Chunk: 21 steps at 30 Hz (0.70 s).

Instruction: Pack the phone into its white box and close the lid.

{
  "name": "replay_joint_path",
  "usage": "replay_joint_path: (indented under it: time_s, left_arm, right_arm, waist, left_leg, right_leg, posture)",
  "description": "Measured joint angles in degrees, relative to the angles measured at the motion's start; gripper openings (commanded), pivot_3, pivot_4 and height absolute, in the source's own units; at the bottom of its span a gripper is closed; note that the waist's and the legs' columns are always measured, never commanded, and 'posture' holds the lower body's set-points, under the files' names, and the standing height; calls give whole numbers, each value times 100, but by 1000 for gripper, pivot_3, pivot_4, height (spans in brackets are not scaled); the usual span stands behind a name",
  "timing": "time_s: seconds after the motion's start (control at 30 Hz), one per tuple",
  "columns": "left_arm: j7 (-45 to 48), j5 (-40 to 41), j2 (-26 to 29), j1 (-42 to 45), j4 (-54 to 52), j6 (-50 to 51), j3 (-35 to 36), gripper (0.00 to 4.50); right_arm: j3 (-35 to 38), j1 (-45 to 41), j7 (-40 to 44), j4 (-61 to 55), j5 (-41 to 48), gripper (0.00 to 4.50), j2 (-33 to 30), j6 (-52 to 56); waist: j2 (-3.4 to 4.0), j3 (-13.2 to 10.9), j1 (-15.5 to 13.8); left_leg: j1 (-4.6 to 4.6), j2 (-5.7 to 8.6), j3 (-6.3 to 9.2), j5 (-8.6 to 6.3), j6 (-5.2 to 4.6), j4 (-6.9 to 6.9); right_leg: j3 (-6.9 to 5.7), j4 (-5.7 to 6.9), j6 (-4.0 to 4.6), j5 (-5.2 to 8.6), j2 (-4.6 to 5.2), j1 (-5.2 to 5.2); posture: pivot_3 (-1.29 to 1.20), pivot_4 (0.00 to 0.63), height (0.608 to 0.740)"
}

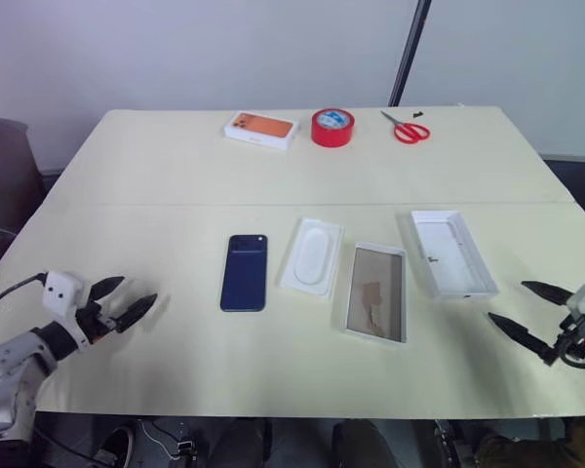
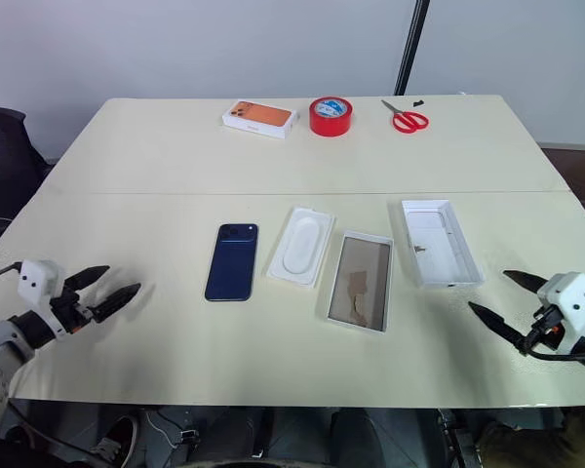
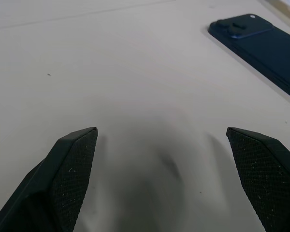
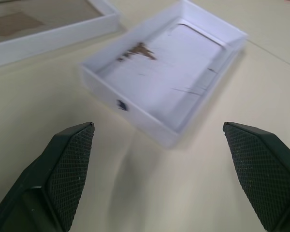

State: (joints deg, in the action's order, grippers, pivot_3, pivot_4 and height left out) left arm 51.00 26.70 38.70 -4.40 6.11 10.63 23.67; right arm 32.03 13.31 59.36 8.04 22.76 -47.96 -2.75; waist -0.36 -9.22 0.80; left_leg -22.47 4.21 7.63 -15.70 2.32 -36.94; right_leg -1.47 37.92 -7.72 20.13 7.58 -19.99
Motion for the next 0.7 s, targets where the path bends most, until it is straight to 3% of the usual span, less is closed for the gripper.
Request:
replay_joint_path:
  time_s: [0.7]
  left_arm:
    - [97,-113,87,524,105,48,-46,4484]
  right_arm:
    - [3,-230,4,84,-63,4459,-40,-51]
  waist:
    - [1,0,11]
  left_leg:
    - [0,0,0,1,1,0]
  right_leg:
    - [0,0,0,0,-1,0]
  posture:
    - [0,150,740]
